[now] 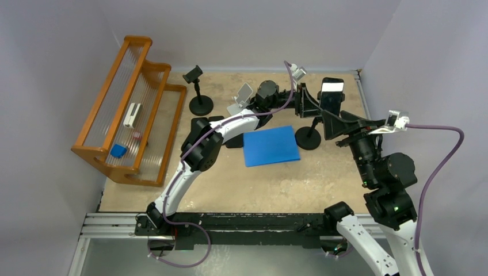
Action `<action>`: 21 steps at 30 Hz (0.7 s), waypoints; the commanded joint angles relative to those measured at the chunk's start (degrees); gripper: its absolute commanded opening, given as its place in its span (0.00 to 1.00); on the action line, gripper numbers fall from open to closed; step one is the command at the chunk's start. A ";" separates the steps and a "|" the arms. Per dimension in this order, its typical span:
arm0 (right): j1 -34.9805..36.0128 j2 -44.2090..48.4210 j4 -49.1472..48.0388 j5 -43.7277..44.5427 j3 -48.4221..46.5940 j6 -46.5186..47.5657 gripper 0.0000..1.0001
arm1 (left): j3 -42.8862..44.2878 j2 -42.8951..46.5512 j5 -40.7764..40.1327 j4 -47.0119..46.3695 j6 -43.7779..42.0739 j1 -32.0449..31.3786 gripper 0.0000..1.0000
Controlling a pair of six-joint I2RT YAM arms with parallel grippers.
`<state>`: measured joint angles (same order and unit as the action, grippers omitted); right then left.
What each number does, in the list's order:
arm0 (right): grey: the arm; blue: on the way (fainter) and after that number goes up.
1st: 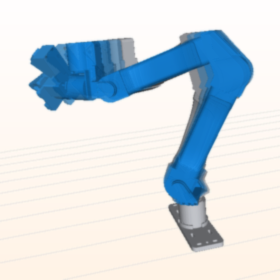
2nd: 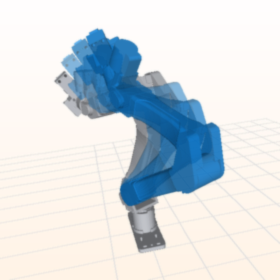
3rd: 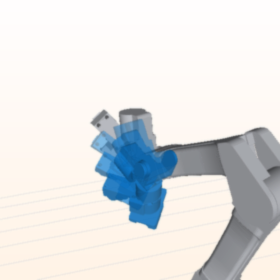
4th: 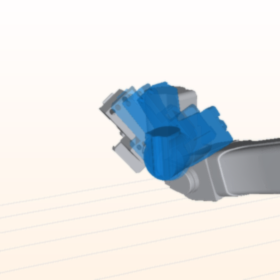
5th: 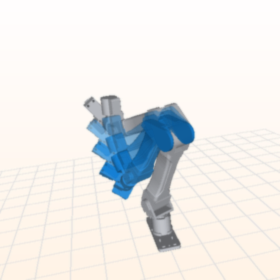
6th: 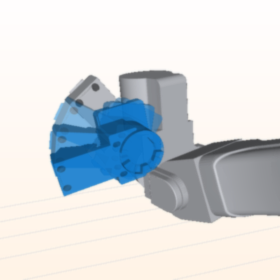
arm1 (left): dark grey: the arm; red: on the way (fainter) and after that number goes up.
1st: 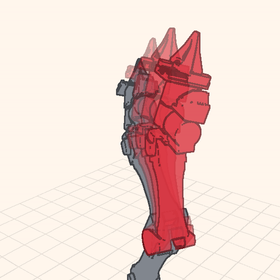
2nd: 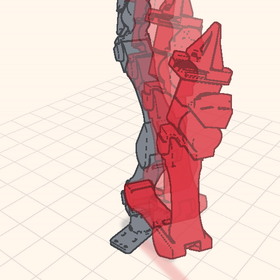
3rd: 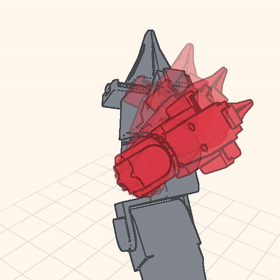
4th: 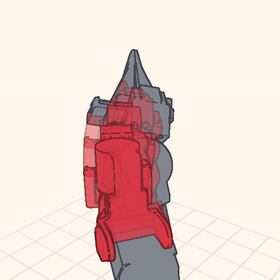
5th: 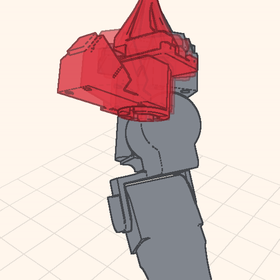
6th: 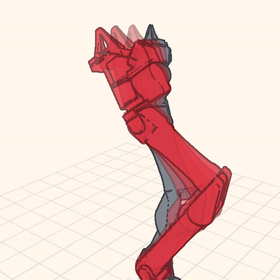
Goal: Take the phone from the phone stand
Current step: Pick up the phone stand with the phone at the center of the board.
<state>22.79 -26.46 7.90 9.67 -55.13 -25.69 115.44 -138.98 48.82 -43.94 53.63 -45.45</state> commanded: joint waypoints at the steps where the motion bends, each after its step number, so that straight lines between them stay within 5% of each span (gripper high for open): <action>1: 1.05 2.55 -1.66 1.03 -0.17 0.29 0.74 | 3.81 0.38 -1.16 -0.45 0.57 -0.82 0.44; 11: 1.27 2.38 -1.91 1.27 -0.14 0.37 0.74 | 4.01 0.36 -1.75 -1.67 3.43 -1.19 0.11; 17: 1.43 2.62 -2.11 1.39 0.27 0.39 0.74 | 3.82 0.79 -2.99 -1.42 5.48 -1.21 0.18; 21: 1.47 2.92 -1.97 1.60 0.05 0.37 0.74 | 3.88 1.16 -3.29 -2.05 7.07 -1.22 0.00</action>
<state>23.24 -26.09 7.88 9.93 -54.50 -25.69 116.90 -139.28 46.63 -41.25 58.92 -46.30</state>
